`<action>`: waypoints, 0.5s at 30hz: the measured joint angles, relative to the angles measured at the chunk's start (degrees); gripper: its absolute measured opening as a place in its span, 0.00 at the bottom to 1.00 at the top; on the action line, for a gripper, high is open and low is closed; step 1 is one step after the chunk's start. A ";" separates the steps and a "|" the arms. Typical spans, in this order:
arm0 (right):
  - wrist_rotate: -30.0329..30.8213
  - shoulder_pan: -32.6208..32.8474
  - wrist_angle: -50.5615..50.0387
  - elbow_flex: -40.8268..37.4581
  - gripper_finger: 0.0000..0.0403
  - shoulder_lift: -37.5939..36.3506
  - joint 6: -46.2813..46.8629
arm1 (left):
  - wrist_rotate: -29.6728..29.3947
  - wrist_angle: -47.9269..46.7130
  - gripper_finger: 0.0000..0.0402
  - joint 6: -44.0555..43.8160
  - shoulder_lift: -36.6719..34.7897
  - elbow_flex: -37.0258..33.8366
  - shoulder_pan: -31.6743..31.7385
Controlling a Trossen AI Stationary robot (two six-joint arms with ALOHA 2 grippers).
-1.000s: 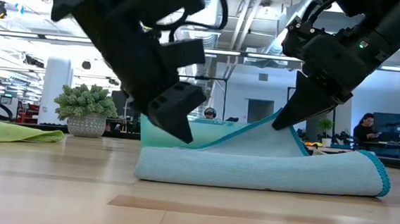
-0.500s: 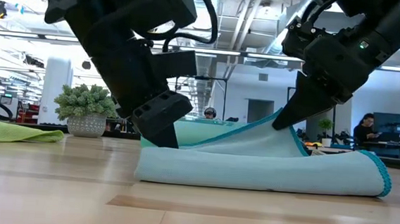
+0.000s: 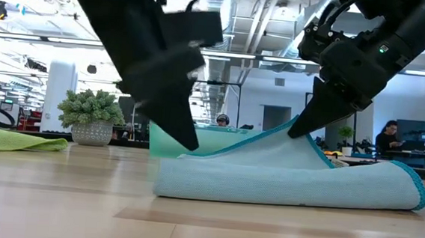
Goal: Fold microfiber towels
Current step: Fold the blue towel
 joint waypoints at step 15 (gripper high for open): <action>0.00 0.00 0.02 0.00 0.06 0.00 0.02 | 4.88 0.88 0.09 -2.85 -0.55 -4.24 -1.25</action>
